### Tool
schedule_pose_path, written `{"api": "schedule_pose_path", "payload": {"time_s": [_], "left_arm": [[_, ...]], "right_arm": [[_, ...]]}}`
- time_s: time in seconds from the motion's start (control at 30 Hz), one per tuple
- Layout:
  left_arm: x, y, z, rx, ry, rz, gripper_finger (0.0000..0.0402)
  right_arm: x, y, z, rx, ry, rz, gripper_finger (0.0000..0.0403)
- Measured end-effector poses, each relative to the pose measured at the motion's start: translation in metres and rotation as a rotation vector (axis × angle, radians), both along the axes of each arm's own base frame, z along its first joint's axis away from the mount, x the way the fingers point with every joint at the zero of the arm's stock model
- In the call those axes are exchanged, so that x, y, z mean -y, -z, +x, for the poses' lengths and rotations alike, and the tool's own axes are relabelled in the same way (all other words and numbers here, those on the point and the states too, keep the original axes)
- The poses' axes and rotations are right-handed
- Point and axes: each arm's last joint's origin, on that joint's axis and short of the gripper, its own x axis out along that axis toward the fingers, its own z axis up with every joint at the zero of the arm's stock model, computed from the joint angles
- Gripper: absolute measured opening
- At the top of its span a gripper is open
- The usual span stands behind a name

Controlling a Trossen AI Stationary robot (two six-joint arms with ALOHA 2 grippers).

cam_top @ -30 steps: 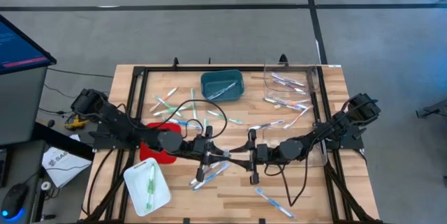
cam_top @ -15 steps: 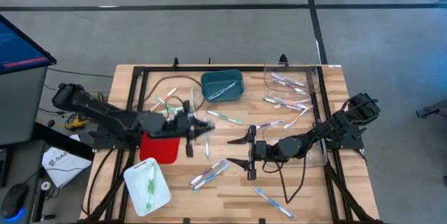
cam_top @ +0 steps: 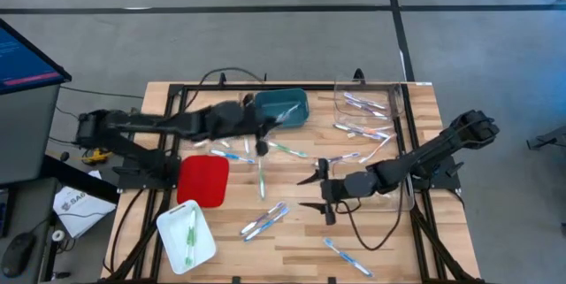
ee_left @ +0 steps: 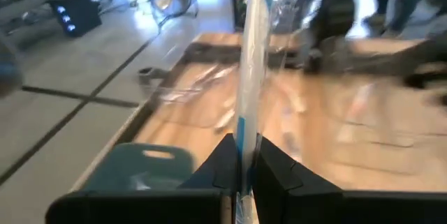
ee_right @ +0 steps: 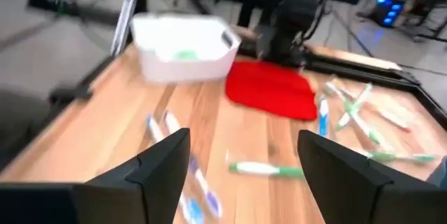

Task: Pick & Place Toothbrushes
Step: Put the blue toothbrush into the blue bin

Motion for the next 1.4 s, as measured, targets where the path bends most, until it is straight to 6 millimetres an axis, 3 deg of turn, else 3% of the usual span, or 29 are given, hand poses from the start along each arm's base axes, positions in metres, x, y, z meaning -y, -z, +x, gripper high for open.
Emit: {"api": "schedule_pose_path", "payload": {"time_s": [0.2, 0.33, 0.43, 0.53, 0.73, 0.9, 1.03, 1.27, 1.4], "left_arm": [[-0.059, 0.006, 0.039, -0.119, -0.073, 0.104, 0.0012], [-0.096, 0.006, 0.055, -0.166, -0.094, 0.093, 0.0012], [-0.116, 0.019, 0.061, -0.267, -0.104, 0.106, 0.0012], [-0.129, 0.031, 0.063, -0.312, -0.118, 0.111, 0.0012], [-0.141, 0.036, 0.059, -0.298, -0.141, 0.042, 0.0012], [-0.147, 0.025, 0.054, -0.172, -0.230, -0.084, 0.0012], [-0.146, 0.020, 0.056, -0.117, -0.210, -0.111, 0.0012], [-0.143, 0.026, 0.053, -0.237, -0.126, -0.031, 0.0012], [-0.143, 0.033, 0.053, -0.326, -0.079, 0.040, 0.0012]], "right_arm": [[0.014, 0.002, 0.003, -0.031, -0.036, -0.151, 0.0260], [0.050, 0.002, 0.011, -0.074, -0.053, -0.138, 0.0260], [0.082, 0.001, 0.014, -0.102, -0.172, -0.058, 0.0260], [0.103, 0.012, 0.017, -0.153, -0.210, -0.026, 0.0260], [0.135, 0.008, 0.017, -0.121, -0.173, -0.033, 0.0260], [0.155, 0.011, 0.014, -0.148, -0.117, -0.029, 0.0260], [0.160, 0.012, 0.013, -0.150, -0.110, -0.050, 0.0260], [0.164, 0.022, 0.006, -0.077, -0.145, -0.040, 0.0260], [0.161, 0.015, -0.002, -0.025, -0.122, -0.060, 0.0260]]}}
